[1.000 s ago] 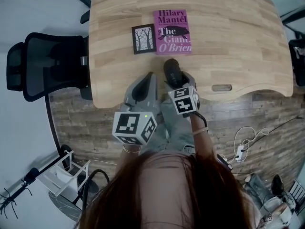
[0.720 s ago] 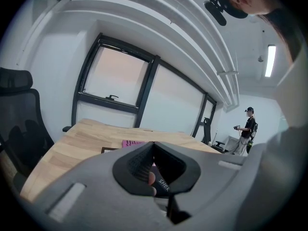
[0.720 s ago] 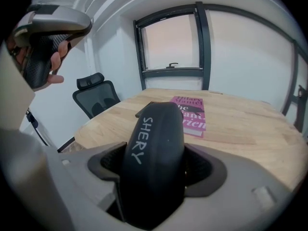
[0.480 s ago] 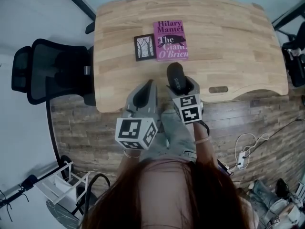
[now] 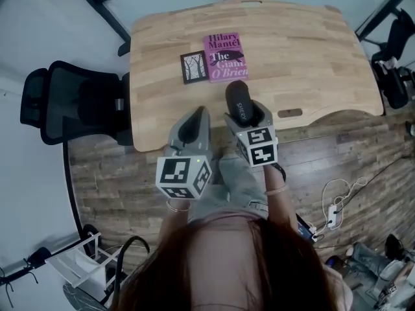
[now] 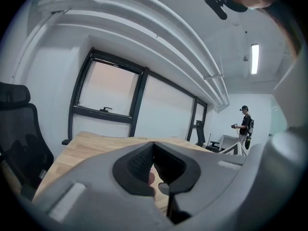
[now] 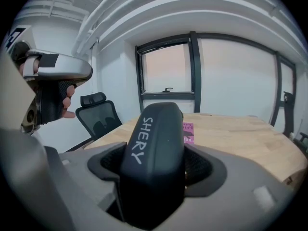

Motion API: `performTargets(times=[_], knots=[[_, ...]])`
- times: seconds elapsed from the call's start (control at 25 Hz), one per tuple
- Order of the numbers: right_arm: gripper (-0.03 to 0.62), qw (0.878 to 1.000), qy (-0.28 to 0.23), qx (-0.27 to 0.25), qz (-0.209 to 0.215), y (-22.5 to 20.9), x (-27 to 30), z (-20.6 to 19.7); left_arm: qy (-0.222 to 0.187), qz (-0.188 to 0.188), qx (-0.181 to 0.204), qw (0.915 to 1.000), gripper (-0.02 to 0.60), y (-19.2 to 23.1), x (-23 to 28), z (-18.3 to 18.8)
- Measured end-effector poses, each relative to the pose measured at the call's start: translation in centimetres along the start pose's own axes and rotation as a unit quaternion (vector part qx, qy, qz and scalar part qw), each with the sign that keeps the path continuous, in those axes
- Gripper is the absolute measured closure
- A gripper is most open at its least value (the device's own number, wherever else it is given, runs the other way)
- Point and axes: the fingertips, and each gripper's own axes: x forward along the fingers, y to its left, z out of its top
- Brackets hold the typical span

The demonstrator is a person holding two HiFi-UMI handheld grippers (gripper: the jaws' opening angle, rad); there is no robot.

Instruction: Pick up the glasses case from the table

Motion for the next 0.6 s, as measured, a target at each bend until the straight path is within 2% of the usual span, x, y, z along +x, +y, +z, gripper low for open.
performTargets(times=[0.6], knots=[[0.229, 0.996, -0.080, -0.018, -0.017, 4.0, -8.2, 3.9, -0.045, -0.024, 0.028, 0.9983, 0.580, -2.6, -6.8, 2.0]])
